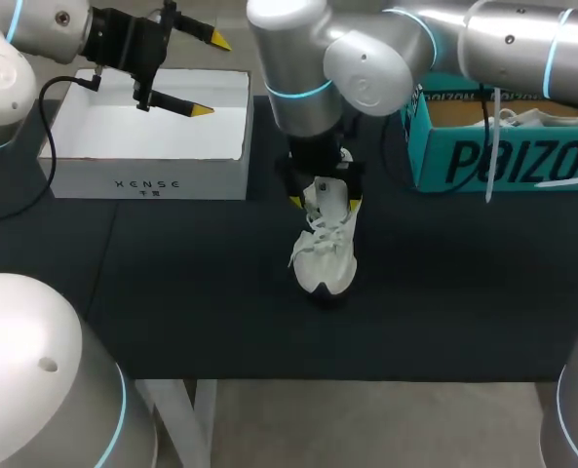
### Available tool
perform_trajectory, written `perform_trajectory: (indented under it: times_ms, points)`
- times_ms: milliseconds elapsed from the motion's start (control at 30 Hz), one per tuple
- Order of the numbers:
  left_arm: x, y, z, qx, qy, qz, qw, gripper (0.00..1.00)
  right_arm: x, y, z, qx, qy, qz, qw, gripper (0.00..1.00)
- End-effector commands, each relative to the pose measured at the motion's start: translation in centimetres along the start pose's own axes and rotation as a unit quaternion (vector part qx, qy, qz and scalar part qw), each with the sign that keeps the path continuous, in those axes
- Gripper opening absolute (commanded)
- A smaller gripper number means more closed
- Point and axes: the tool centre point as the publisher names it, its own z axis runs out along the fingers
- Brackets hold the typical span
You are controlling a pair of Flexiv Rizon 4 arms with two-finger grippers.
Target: Take the shoe out of the shoebox, open the shoe tongue, remove and reinsert the insole, then place the shoe into the shoebox
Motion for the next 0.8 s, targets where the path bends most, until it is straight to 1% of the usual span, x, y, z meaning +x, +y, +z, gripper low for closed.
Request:
perform_trajectory:
  times_ms: [33, 100, 233, 433, 467, 500, 533, 667, 800]
  points:
    - [0.0, 0.0, 0.0, -0.001, 0.0, 0.0, 1.0, 1.0, 0.0, -0.7, 0.0, 0.0, 0.001, 0.003, 1.0, 1.0]
    - [0.0, 0.0, 0.0, -0.001, 0.0, 0.0, 1.0, 1.0, -0.1, -1.3, -0.1, 0.005, 0.006, 0.008, 1.0, 1.0]
    - [0.0, 0.0, 0.0, -0.001, 0.0, 0.0, 1.0, 1.0, -0.4, -2.4, -0.8, 0.003, 0.01, 0.016, 1.0, 1.0]
    - [0.0, 0.0, 0.0, -0.001, 0.0, 0.0, 1.0, 1.0, -0.7, -2.7, -1.9, -0.01, 0.016, 0.023, 1.0, 1.0]
    - [0.0, 0.0, 0.0, -0.001, 0.0, 0.0, 1.0, 1.0, -0.7, -2.7, -2.0, -0.014, 0.017, 0.022, 1.0, 0.92]
    - [0.0, 0.0, 0.0, -0.001, 0.0, 0.0, 1.0, 1.0, -0.7, -2.7, -2.0, -0.014, 0.018, 0.022, 1.0, 0.33]
    - [0.0, 0.0, 0.0, -0.001, 0.0, 0.0, 1.0, 1.0, -0.7, -2.6, -2.0, -0.018, 0.019, 0.02, 0.999, 0.0]
    - [0.0, 0.0, 0.0, -0.001, 0.0, 0.0, 1.0, 1.0, -0.5, -2.3, -1.2, -0.019, 0.018, 0.017, 1.0, 0.0]
    - [0.0, 0.0, 0.0, -0.001, 0.0, 0.0, 1.0, 1.0, -0.2, -1.6, -0.3, -0.019, 0.018, 0.012, 1.0, 0.0]
